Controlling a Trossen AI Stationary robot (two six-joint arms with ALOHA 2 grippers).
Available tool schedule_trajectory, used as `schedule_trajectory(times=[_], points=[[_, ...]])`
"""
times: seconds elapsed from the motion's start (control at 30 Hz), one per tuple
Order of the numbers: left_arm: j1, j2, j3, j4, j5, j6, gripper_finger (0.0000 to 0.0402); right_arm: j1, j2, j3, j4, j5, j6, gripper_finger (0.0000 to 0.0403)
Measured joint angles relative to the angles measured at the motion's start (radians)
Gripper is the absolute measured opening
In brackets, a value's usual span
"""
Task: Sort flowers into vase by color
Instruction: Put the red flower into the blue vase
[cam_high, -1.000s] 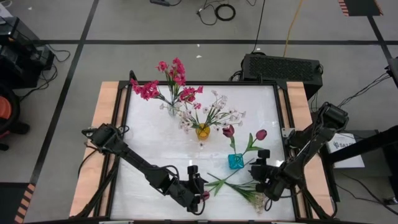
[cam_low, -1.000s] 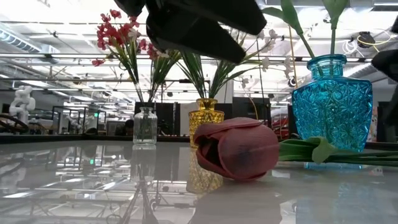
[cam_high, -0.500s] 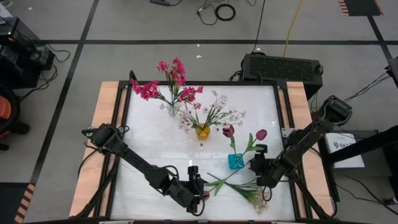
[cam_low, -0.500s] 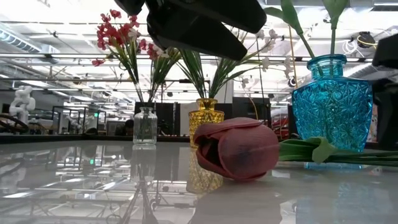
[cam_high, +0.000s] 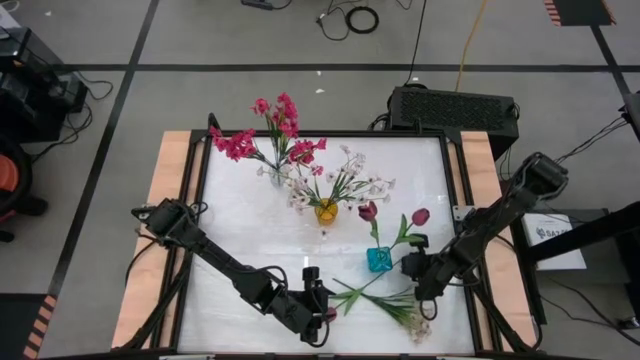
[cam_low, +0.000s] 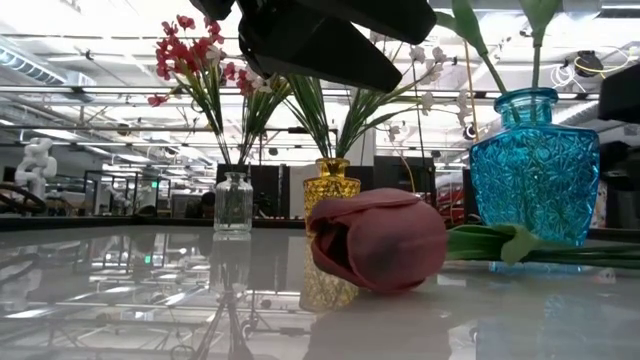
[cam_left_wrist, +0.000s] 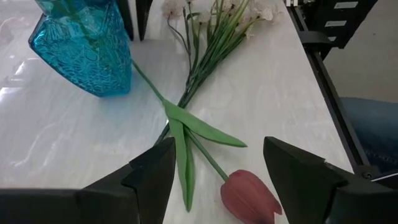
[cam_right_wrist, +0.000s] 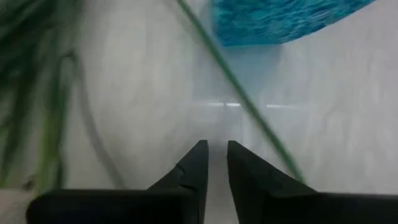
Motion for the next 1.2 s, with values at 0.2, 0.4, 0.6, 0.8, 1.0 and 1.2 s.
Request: schedule_trajectory(times=[0.2, 0.4, 0.6, 0.8, 1.0, 1.2], points=[[0.000, 0.000, 0.000, 0.000, 0.000, -0.002, 0.0248, -0.005, -0.042, 0.006, -0.037, 0.069, -0.018, 0.0063], [0.000, 0.000, 0.000, 0.000, 0.000, -0.004, 0.0248, -0.042, -0.043, 0.006, -0.046, 0.108, -0.078, 0.0118], [0.000, 0.000, 0.000, 0.000, 0.000, -0.004, 0.0248, -0.121, -0.043, -0.021, 0.026, 0.021, -0.148, 0.0140], [0.000, 0.000, 0.000, 0.000, 0.000, -0.004, 0.0248, -0.161, -0.044, -0.049, 0.078, -0.068, -0.182, 0.0116], [0.000, 0.000, 0.000, 0.000, 0.000, -0.004, 0.0248, -0.161, -0.045, -0.049, 0.075, -0.110, -0.193, 0.0052], [0.000, 0.001, 0.000, 0.000, 0.000, -0.004, 0.0248, -0.159, -0.046, -0.048, 0.071, -0.153, -0.156, 0.0005]])
